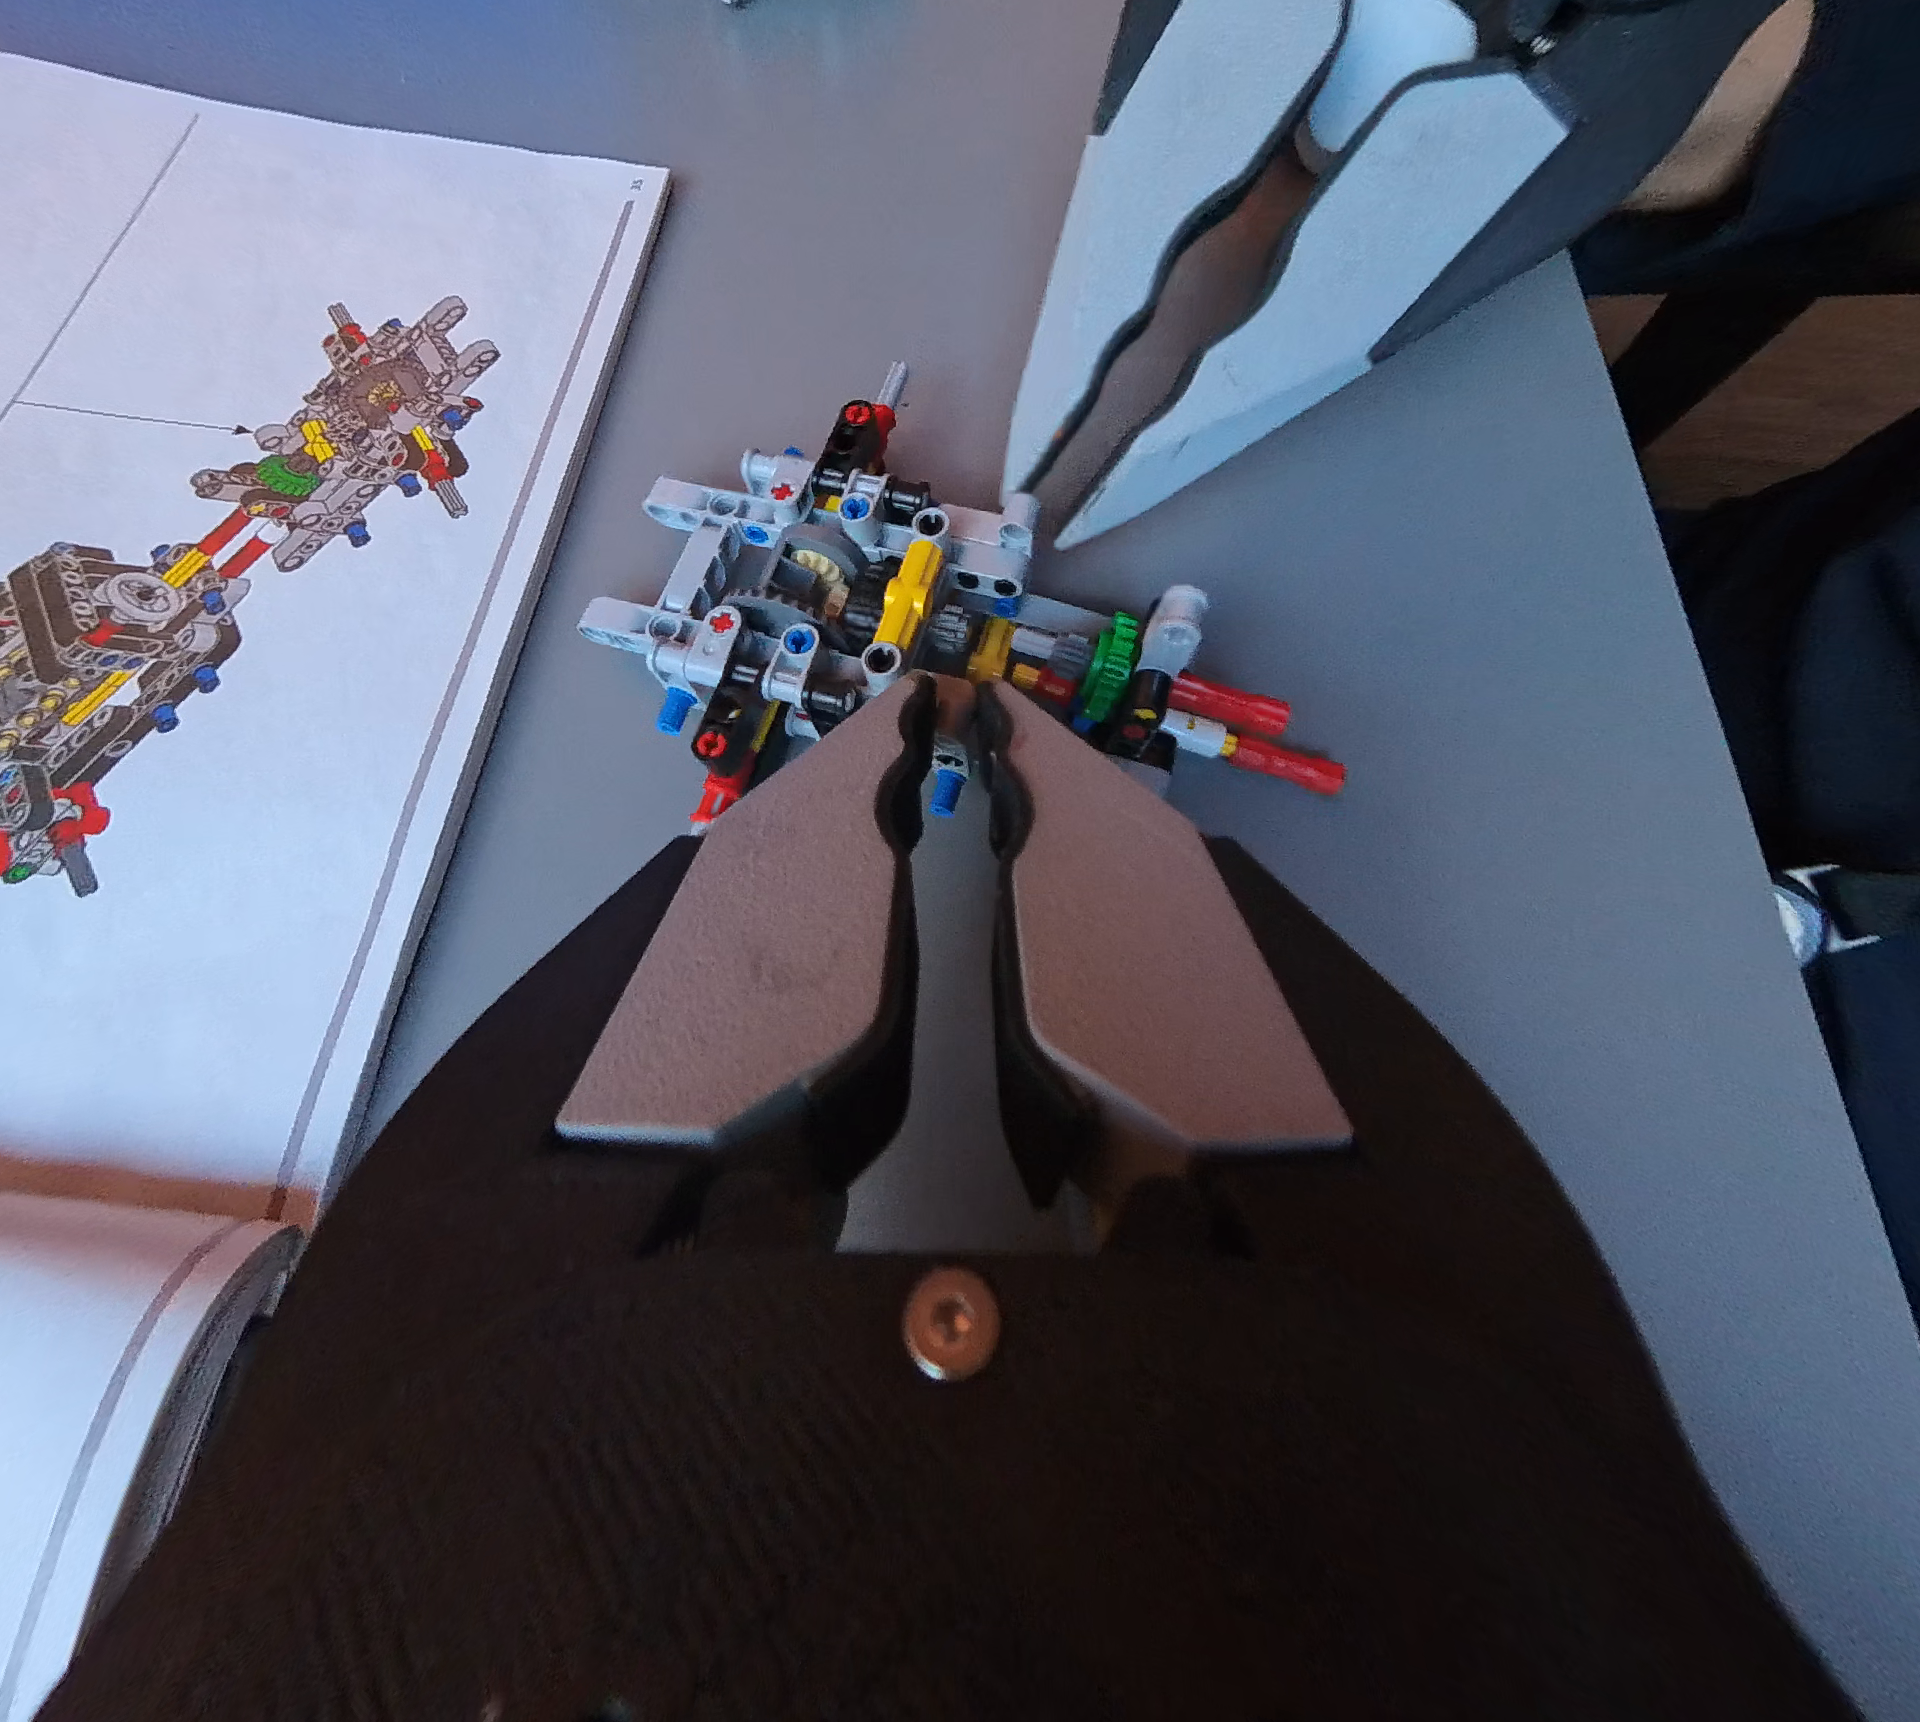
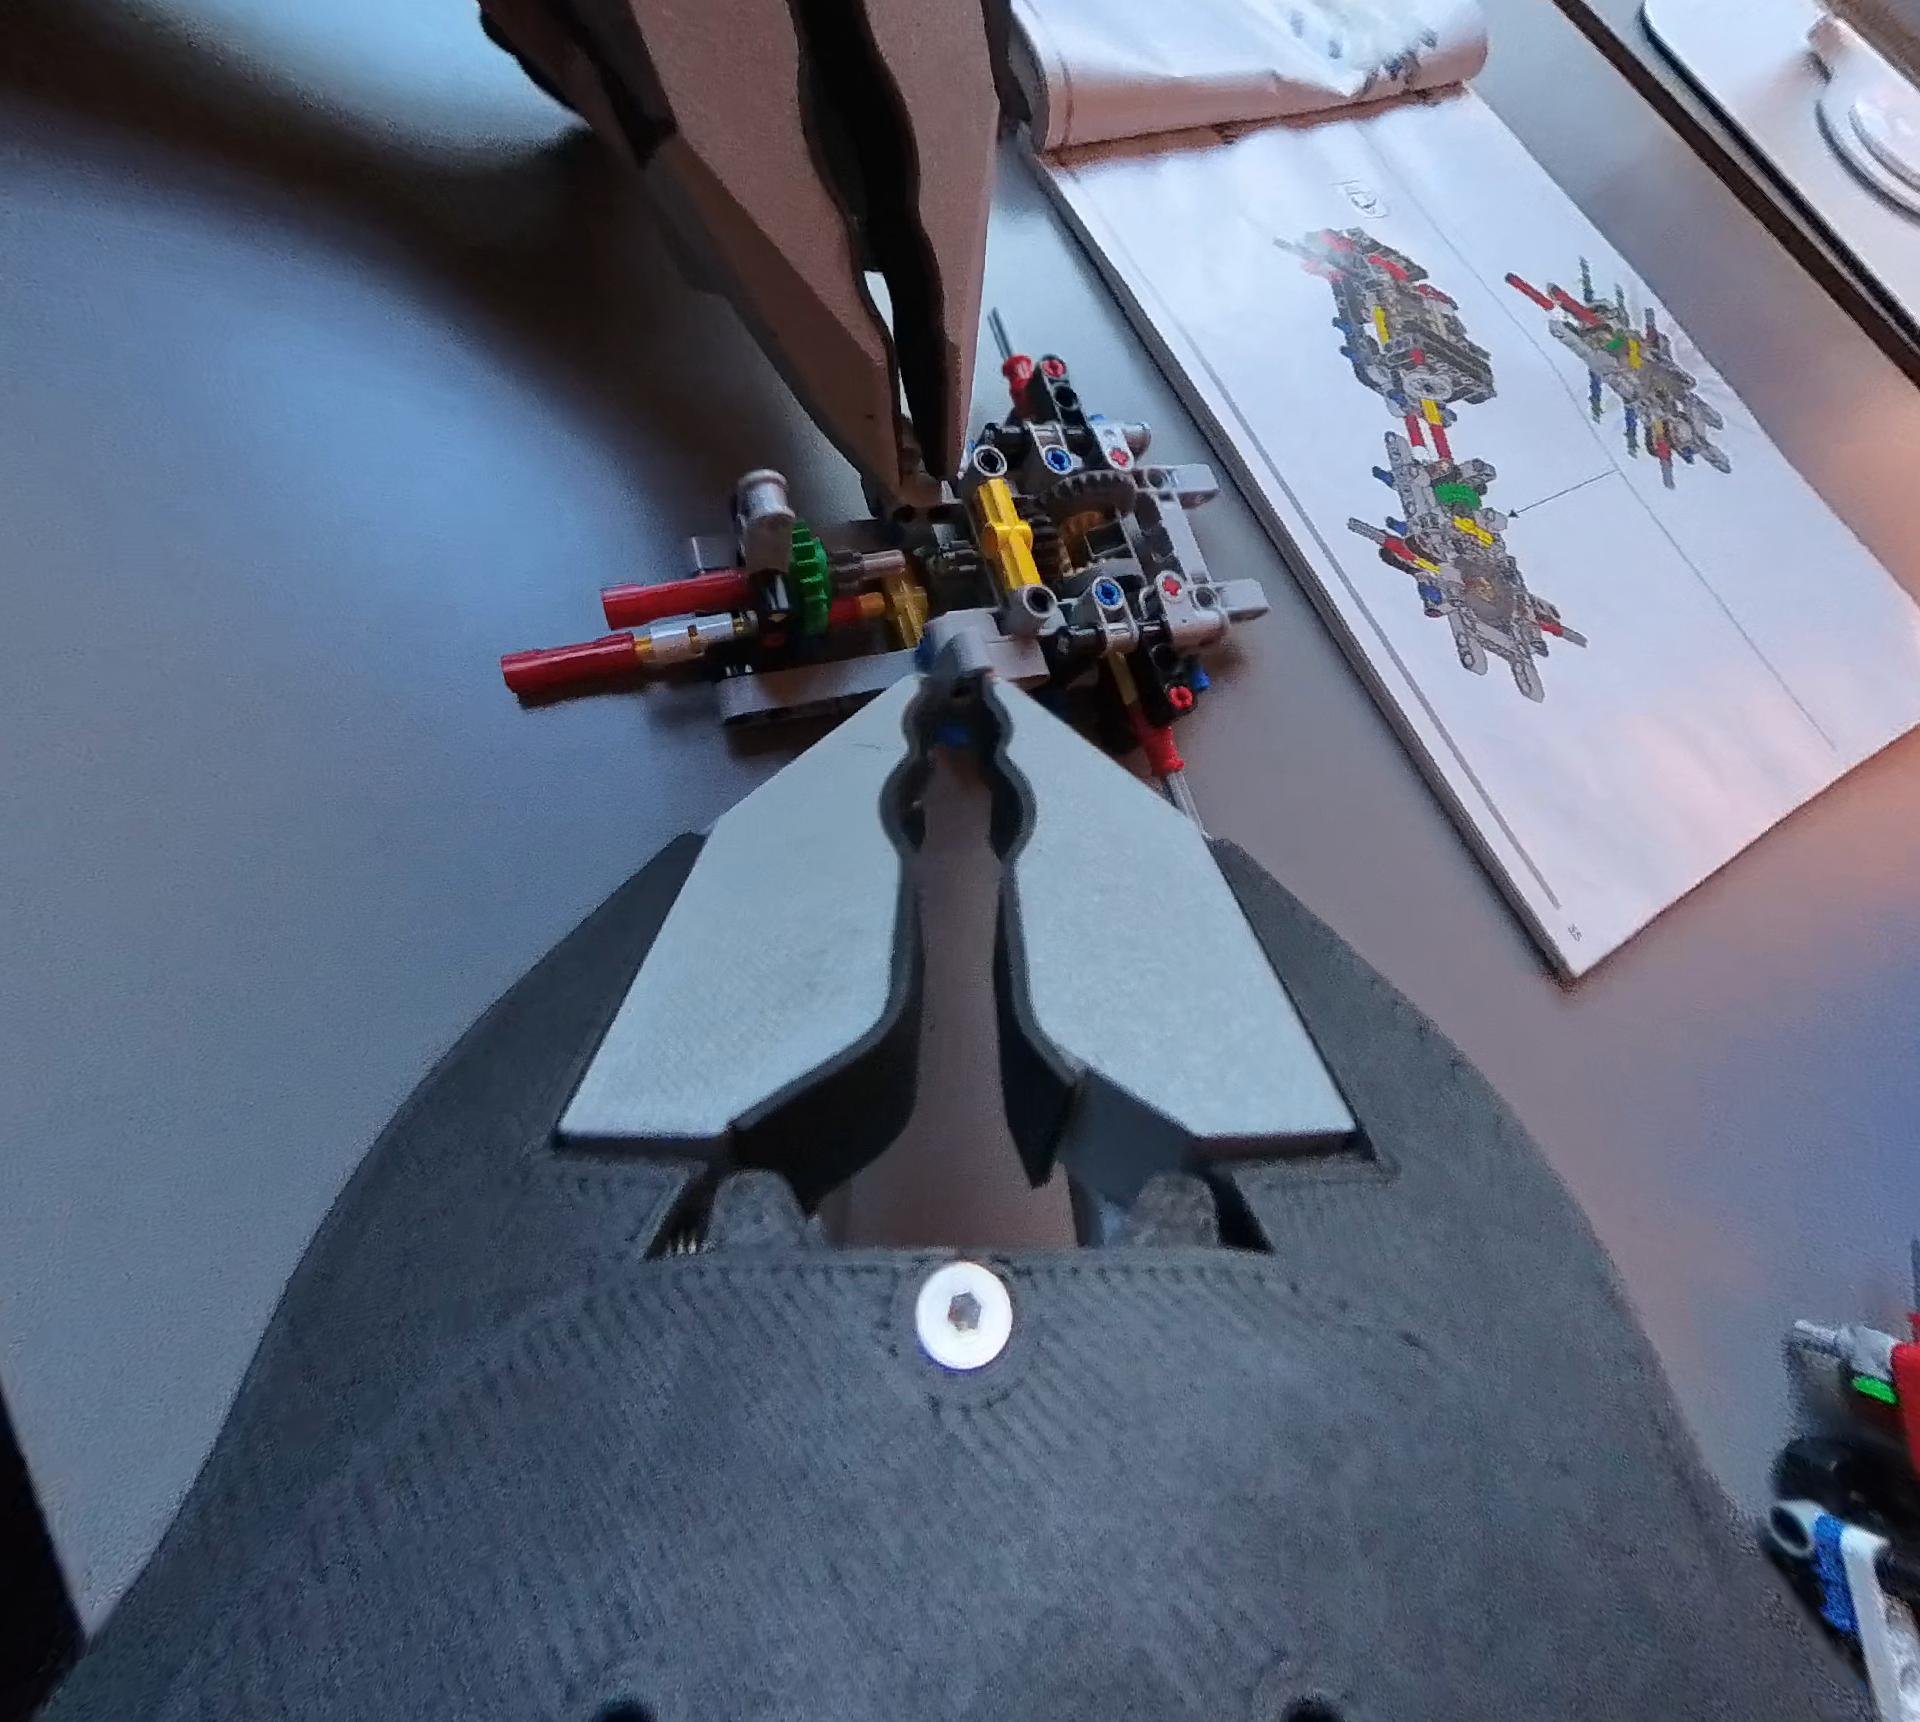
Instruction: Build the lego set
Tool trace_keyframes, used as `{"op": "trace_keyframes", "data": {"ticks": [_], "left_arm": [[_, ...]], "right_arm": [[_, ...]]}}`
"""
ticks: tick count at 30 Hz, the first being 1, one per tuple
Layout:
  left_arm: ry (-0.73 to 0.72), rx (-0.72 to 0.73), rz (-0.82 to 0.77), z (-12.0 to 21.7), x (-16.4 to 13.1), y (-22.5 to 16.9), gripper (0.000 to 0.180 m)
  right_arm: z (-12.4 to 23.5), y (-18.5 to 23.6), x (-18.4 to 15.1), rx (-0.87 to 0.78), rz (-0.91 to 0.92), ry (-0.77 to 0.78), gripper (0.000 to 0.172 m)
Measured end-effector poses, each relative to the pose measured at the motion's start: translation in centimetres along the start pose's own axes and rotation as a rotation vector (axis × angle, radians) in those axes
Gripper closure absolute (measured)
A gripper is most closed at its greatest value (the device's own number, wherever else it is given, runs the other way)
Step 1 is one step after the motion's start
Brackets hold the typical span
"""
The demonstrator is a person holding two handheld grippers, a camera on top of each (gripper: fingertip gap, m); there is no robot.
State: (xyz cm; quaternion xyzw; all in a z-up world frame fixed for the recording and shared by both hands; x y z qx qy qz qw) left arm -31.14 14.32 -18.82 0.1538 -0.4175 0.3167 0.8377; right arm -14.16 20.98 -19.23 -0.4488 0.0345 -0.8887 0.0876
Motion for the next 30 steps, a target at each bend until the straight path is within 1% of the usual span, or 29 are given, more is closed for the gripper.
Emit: {"op": "trace_keyframes", "data": {"ticks": [1, 4, 11, 16, 21, 24, 27, 30], "left_arm": [[-0.003, 0.003, -0.001, 0.1, 0.0, -0.1, 0.177], [-0.004, 0.013, -0.008, 0.2, 0.1, -0.2, 0.177], [0.01, 0.023, -0.015, 0.4, -0.1, -0.5, 0.177], [0.012, 0.007, -0.011, 0.6, -0.1, -1.0, 0.177], [0.028, 0.043, -0.04, 0.8, 0.1, -1.4, 0.177], [0.047, 0.062, -0.056, 0.8, 0.0, -1.7, 0.177], [0.035, 0.06, -0.046, 0.9, -0.2, -2.0, 0.177], [0.035, 0.07, -0.043, 0.9, -0.2, -1.9, 0.177]], "right_arm": [[-0.2, -0.1, 0.0, 0.006, 0.005, 0.009, 0.162], [-0.2, -0.5, 0.3, 0.043, 0.0, -0.018, 0.16], [-0.6, -1.1, 0.3, 0.148, -0.036, -0.023, 0.167], [-0.4, -1.4, 0.4, 0.221, -0.063, -0.026, 0.168], [-0.4, -1.7, 0.7, 0.246, 0.001, 0.0, 0.168], [-0.8, -1.9, 0.7, 0.285, -0.001, 0.006, 0.168], [-0.9, -2.2, 0.7, 0.32, -0.002, 0.002, 0.168], [-1.0, -2.4, 0.7, 0.325, 0.013, 0.005, 0.168]]}}
Point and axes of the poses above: each gripper's, where its closed fingertips meet, z back along the fingers, x out of its top, y = z × x across the jaws, the point moved 10 cm from there along z, back along the fingers, and after that the axes turned 5 degrees about -z, right-handed, at the moved point
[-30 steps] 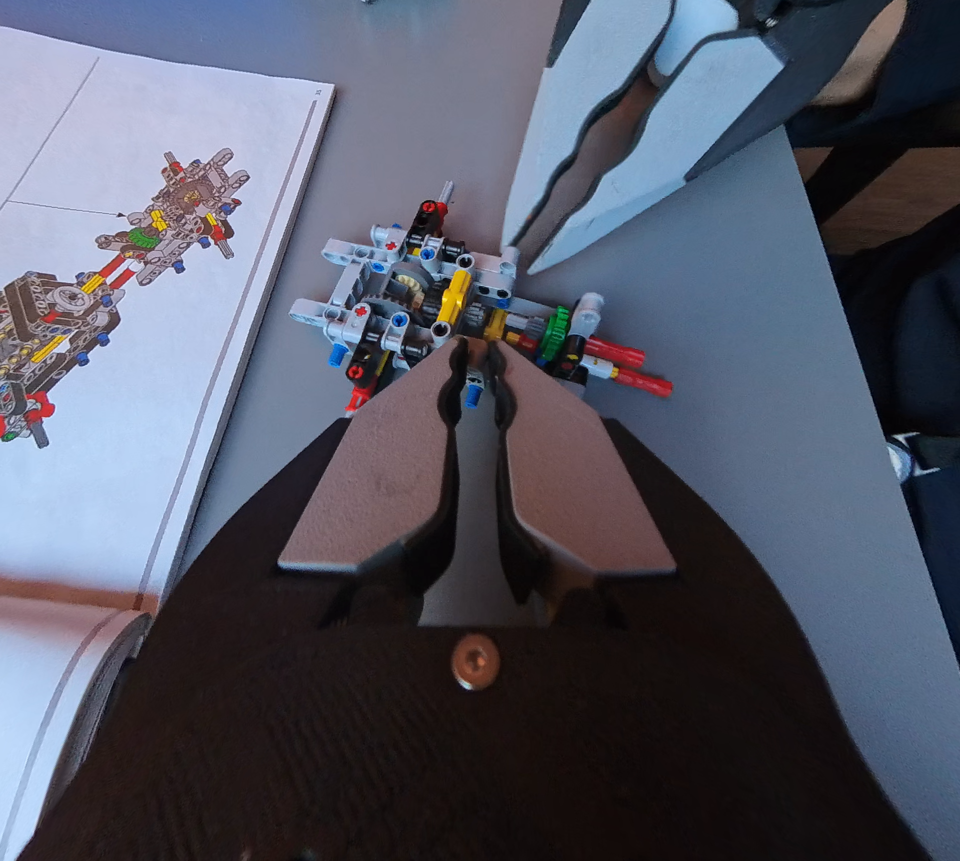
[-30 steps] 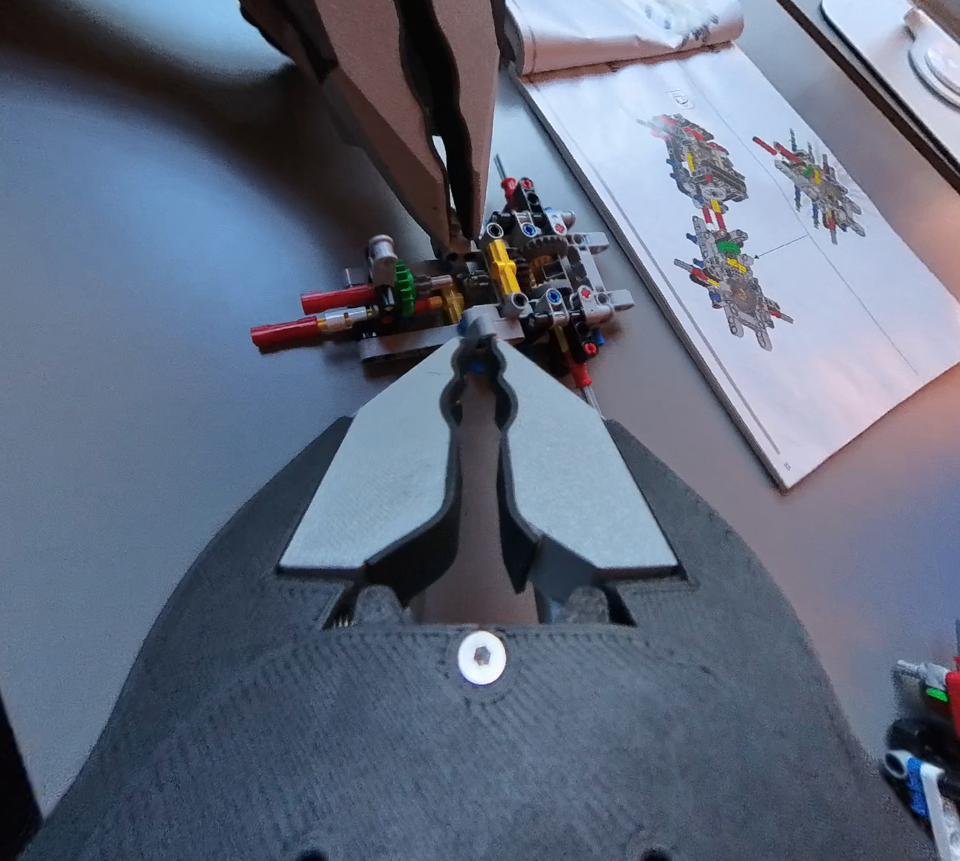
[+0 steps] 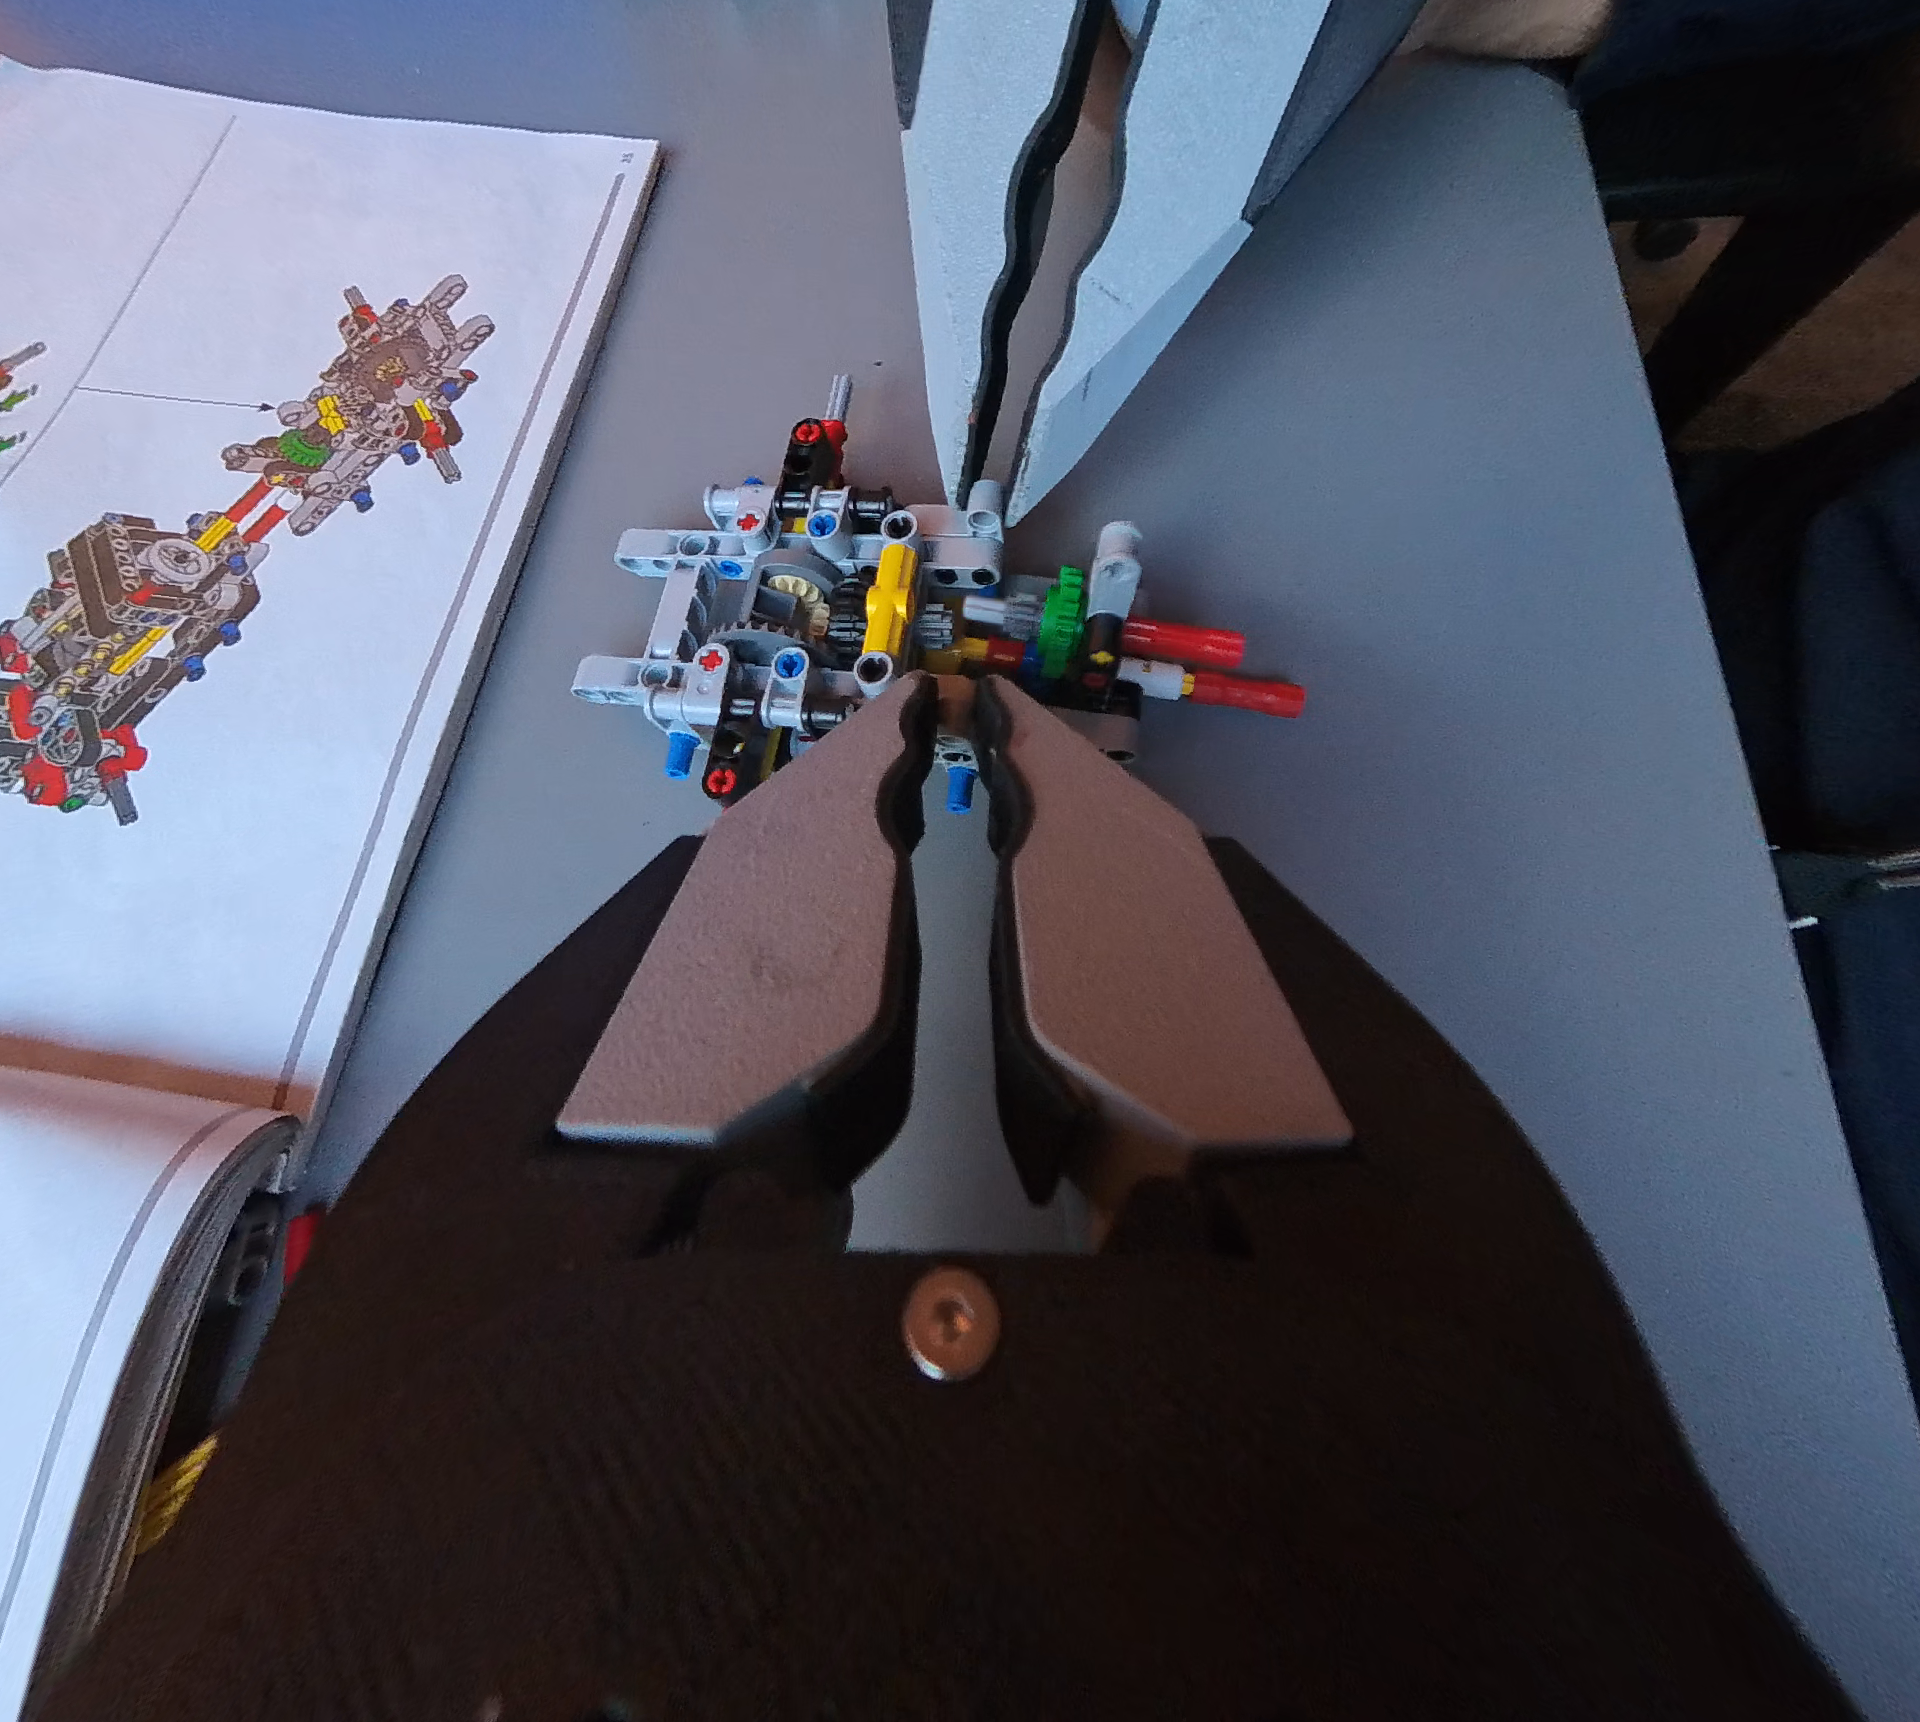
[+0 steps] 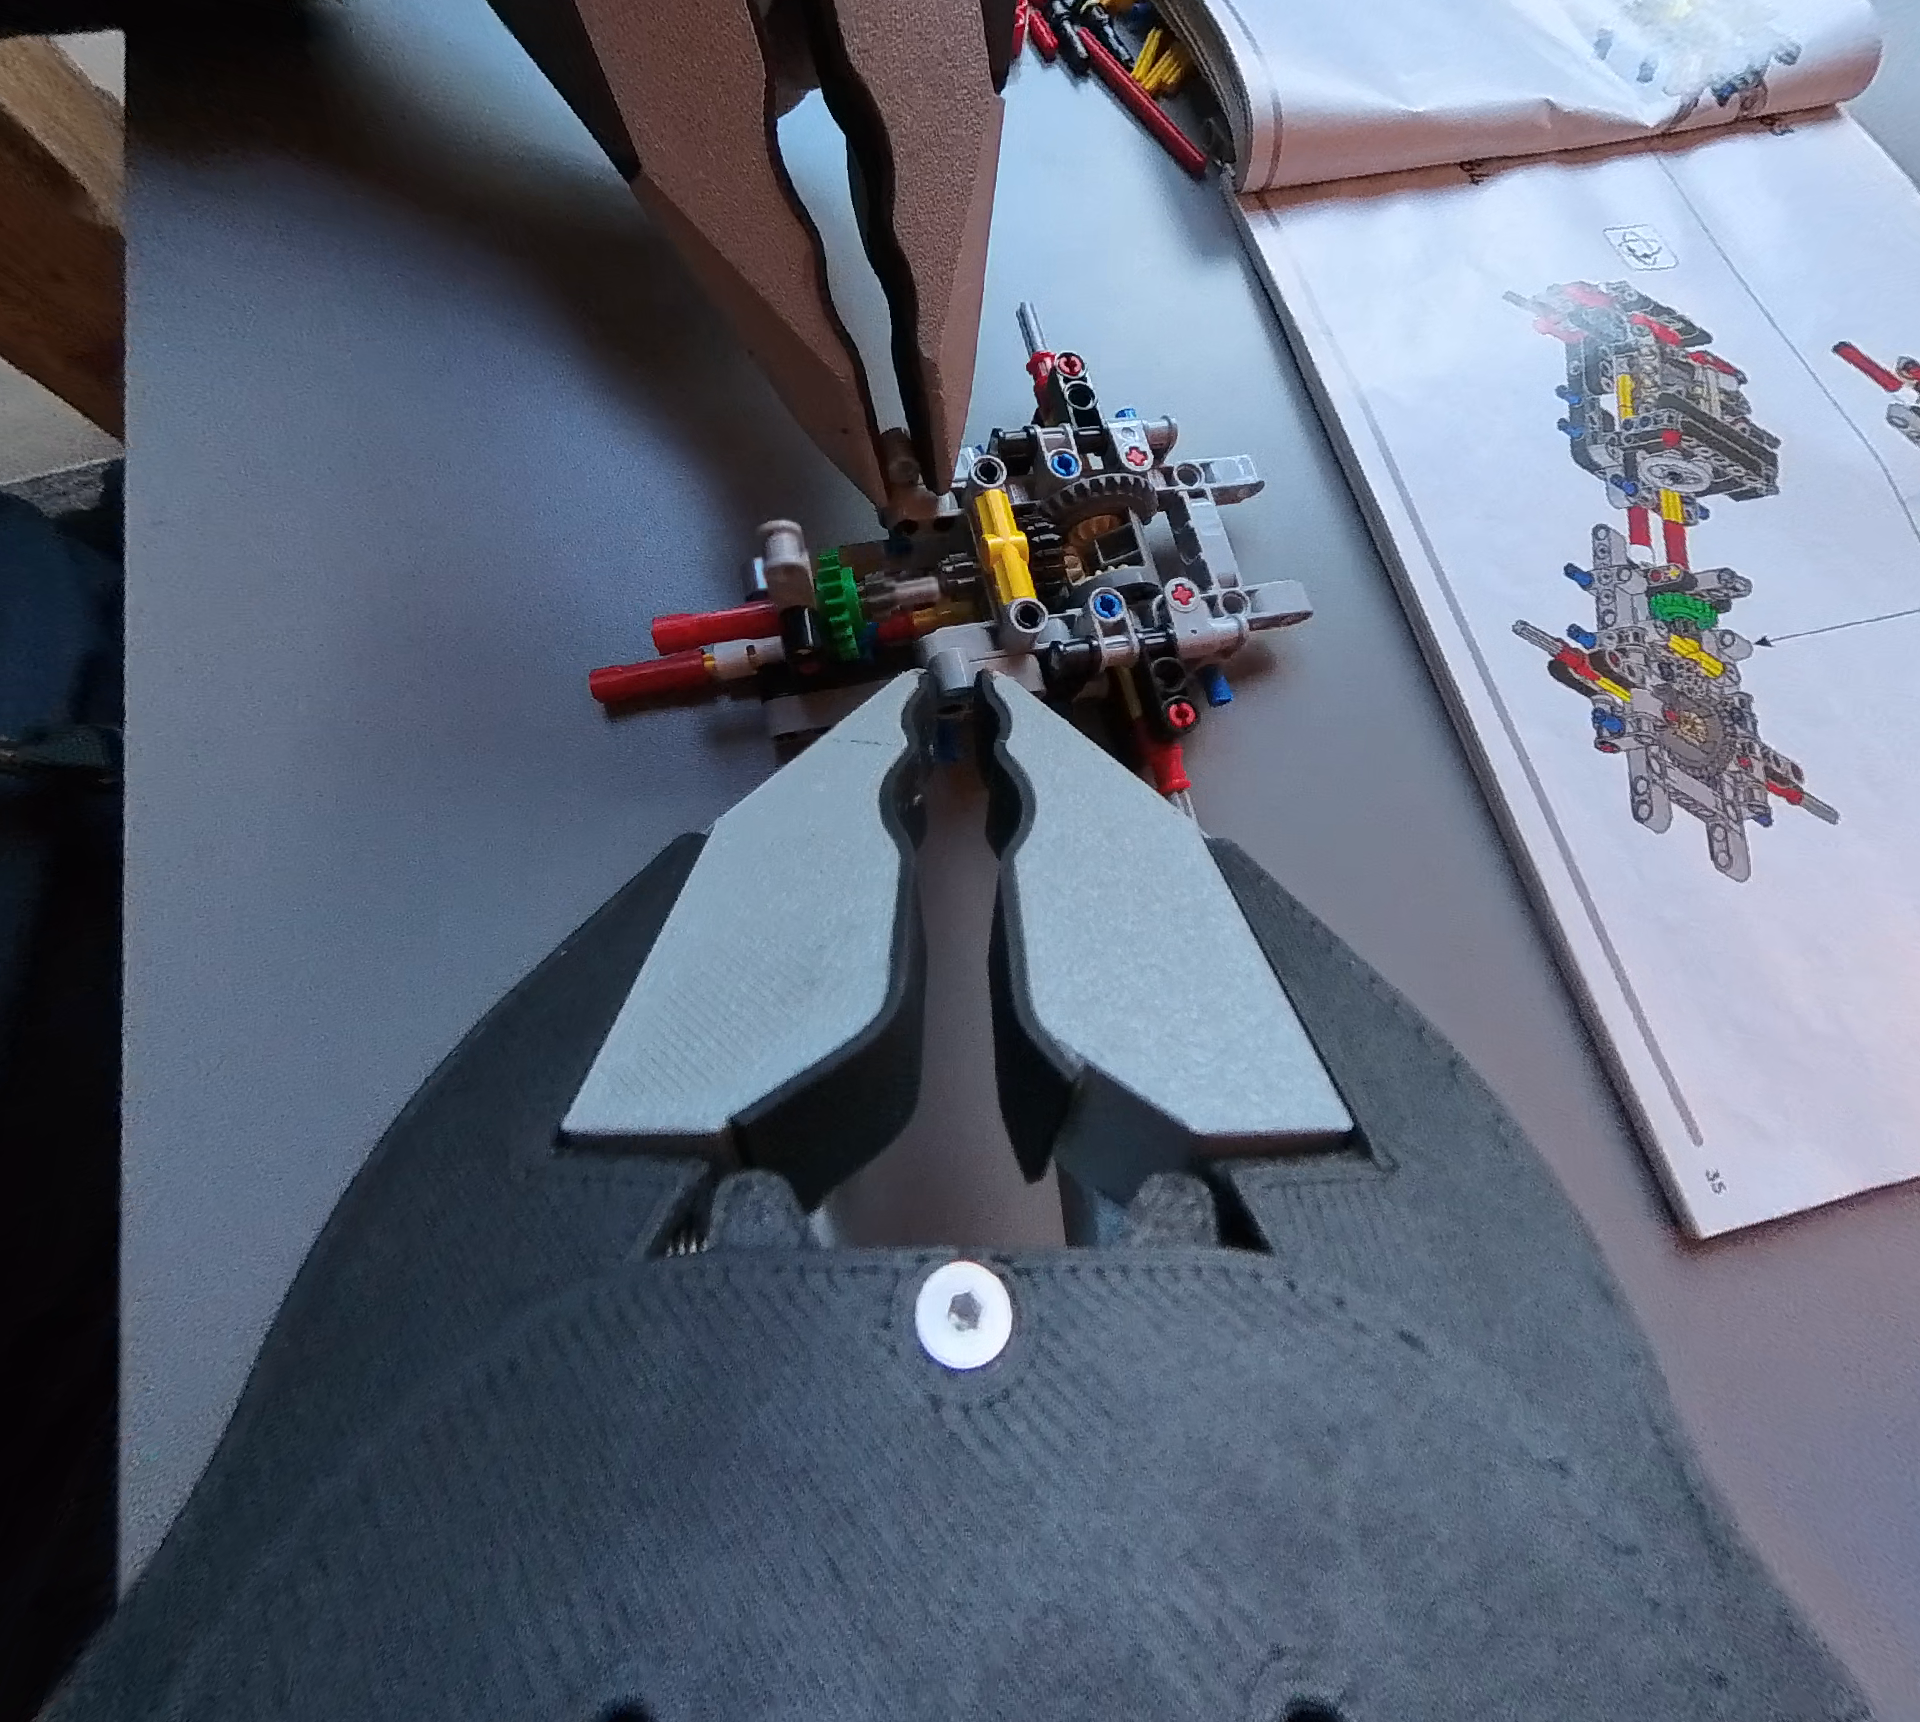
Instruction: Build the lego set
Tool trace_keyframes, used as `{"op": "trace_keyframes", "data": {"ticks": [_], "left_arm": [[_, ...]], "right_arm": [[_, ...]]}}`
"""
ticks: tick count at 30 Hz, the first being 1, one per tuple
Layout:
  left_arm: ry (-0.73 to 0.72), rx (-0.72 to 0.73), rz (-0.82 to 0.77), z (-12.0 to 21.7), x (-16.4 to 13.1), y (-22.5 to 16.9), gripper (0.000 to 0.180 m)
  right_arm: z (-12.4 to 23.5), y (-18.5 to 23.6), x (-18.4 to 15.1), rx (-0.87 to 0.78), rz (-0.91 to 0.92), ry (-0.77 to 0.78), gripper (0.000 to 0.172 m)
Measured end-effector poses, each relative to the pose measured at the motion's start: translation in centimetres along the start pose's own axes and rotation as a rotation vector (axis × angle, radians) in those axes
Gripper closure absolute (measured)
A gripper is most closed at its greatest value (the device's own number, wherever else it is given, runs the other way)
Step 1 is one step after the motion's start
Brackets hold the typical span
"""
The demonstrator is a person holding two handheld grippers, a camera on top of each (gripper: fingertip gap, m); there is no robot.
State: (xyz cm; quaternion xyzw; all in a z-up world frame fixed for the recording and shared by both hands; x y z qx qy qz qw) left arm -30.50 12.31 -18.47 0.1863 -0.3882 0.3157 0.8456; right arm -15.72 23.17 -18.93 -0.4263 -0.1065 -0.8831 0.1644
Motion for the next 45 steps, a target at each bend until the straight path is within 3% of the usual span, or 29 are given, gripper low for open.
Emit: {"op": "trace_keyframes", "data": {"ticks": [24, 45], "left_arm": [[-0.008, 0.009, -0.001, -0.1, 0.1, 0.1, 0.177], [-0.011, 0.047, 0.092, 0.0, -0.8, 1.2, 0.177]], "right_arm": [[0.1, -0.7, -0.2, 0.031, -0.016, -0.021, 0.168], [0.1, -1.8, -0.5, 0.005, -0.094, -0.062, 0.172]]}}
Point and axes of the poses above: each gripper's, where its closed fingertips meet, z back along the fingers, x out of its top, y = z × x across the jaws, the point moved 10 cm from there along z, back along the fingers, and after that the axes turned 5 degrees about -z, right-handed, at the moved point
